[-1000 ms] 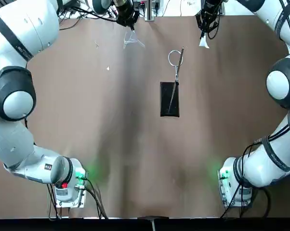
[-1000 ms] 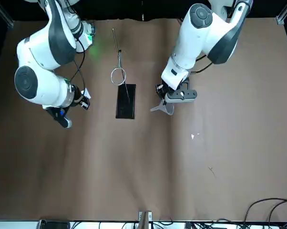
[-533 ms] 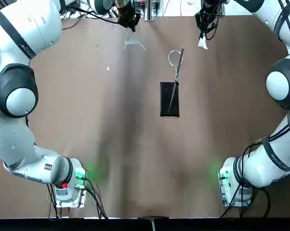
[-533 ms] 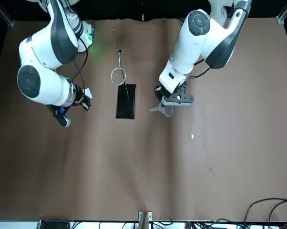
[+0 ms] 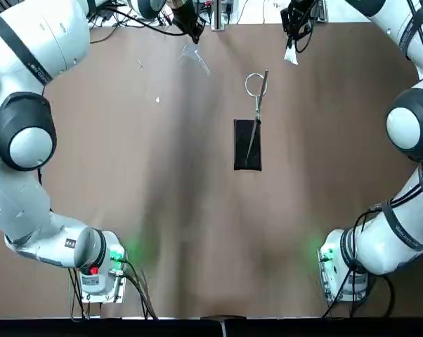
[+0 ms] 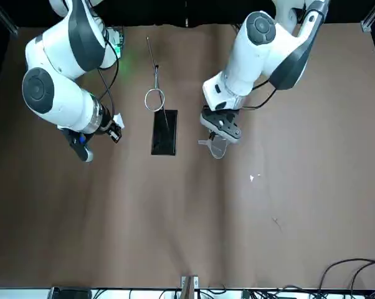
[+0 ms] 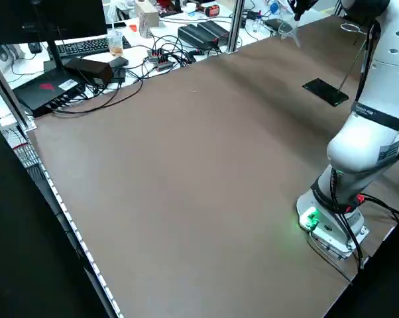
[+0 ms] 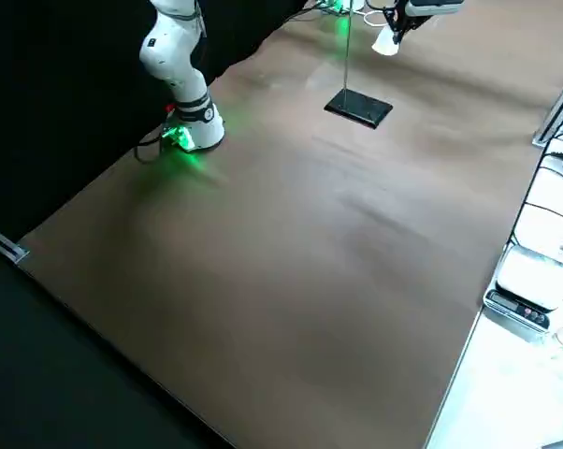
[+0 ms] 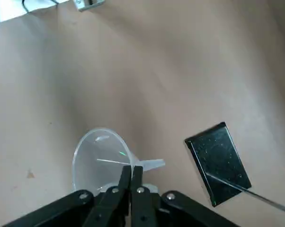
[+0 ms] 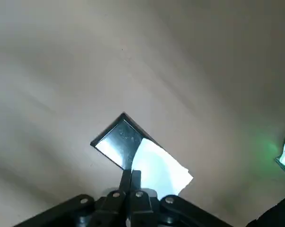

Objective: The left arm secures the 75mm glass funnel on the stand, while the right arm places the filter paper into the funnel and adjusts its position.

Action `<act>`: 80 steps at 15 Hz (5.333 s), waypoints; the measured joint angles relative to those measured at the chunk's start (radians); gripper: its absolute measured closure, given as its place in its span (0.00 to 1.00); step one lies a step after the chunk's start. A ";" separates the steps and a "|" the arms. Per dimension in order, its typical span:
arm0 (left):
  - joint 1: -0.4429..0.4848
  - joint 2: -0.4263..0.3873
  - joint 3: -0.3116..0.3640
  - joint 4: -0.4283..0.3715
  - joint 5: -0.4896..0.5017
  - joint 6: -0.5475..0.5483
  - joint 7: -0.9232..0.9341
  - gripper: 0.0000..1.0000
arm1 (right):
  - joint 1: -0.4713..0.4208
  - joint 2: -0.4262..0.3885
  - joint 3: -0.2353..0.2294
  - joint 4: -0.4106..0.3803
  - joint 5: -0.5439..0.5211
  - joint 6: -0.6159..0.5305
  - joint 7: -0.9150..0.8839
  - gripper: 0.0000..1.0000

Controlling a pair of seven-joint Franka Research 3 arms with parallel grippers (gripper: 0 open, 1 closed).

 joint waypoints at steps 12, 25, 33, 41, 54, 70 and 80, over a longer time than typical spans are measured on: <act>-0.001 0.000 -0.099 0.054 0.000 0.080 0.163 0.97 | -0.064 0.003 -0.020 0.000 -0.001 0.059 -0.003 0.99; -0.031 -0.080 -0.166 0.070 0.003 0.120 0.263 0.97 | -0.064 0.005 -0.020 0.000 -0.002 0.059 -0.003 0.99; -0.126 -0.090 -0.167 0.069 0.104 0.115 0.204 0.97 | -0.064 0.005 -0.019 0.000 -0.002 0.059 -0.003 0.99; -0.188 -0.071 -0.164 0.062 0.196 0.113 0.128 0.97 | -0.064 0.005 -0.018 0.000 -0.002 0.059 -0.003 0.99; -0.231 -0.022 -0.158 0.061 0.259 0.113 0.114 0.96 | -0.085 0.005 -0.020 0.000 -0.002 0.059 -0.002 0.99; -0.264 0.000 -0.158 0.059 0.354 0.113 0.103 0.63 | -0.089 0.005 -0.020 0.000 -0.001 0.059 -0.002 0.99; -0.107 -0.001 -0.143 0.067 0.273 -0.047 0.091 0.00 | -0.090 0.005 -0.020 0.000 -0.001 0.059 -0.002 0.99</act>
